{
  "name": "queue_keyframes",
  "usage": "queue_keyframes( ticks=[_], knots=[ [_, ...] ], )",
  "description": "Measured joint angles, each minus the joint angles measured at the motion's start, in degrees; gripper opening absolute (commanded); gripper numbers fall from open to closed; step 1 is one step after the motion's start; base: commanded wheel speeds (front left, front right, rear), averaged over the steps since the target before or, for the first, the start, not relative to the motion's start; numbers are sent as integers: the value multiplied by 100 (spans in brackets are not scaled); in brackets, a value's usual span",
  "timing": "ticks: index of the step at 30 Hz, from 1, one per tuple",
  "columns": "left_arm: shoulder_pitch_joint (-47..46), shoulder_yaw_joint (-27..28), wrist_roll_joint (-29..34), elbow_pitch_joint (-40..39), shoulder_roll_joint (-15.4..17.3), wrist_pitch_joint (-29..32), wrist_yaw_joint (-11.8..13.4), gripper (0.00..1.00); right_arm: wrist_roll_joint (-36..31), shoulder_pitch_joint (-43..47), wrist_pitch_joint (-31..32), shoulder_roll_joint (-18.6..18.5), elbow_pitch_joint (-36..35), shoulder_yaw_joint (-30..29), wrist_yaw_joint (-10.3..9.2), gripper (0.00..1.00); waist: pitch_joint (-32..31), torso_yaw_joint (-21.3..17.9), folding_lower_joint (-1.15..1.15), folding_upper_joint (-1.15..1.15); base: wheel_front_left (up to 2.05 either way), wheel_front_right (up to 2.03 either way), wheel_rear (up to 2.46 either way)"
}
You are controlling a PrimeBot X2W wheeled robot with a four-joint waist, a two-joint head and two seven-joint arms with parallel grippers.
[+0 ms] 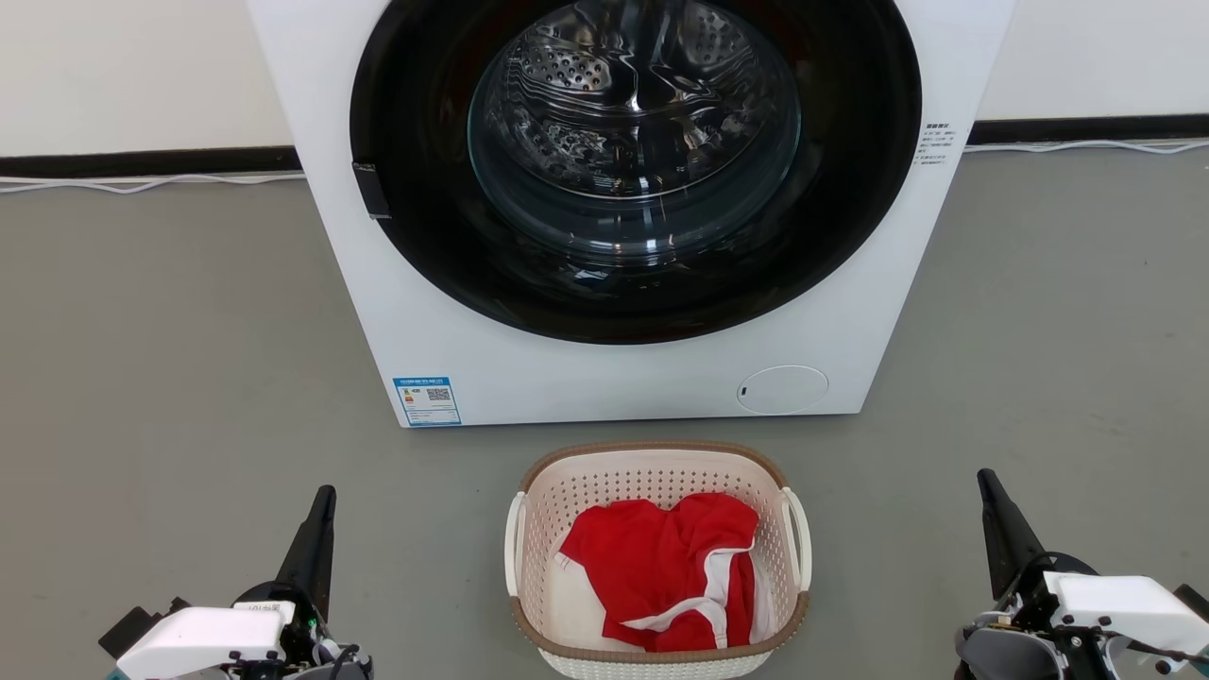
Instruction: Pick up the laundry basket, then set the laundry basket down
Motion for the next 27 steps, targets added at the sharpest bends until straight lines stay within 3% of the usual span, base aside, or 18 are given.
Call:
queue_keyframes(
  ticks=[12,13,27],
  knots=[
    [0,0,0,0,0,0,0,0,0,0,0,0,0,0,0,0,0,0,0,0,0,0,0],
    [12,-3,0,32,-4,-4,1,100,-1,15,-1,2,24,4,-1,100,0,0,0,0,0,0,0],
    [224,-154,23,205,-43,-188,5,100,-118,222,-161,45,141,144,-7,100,10,-2,2,0,0,0,0]
  ],
)
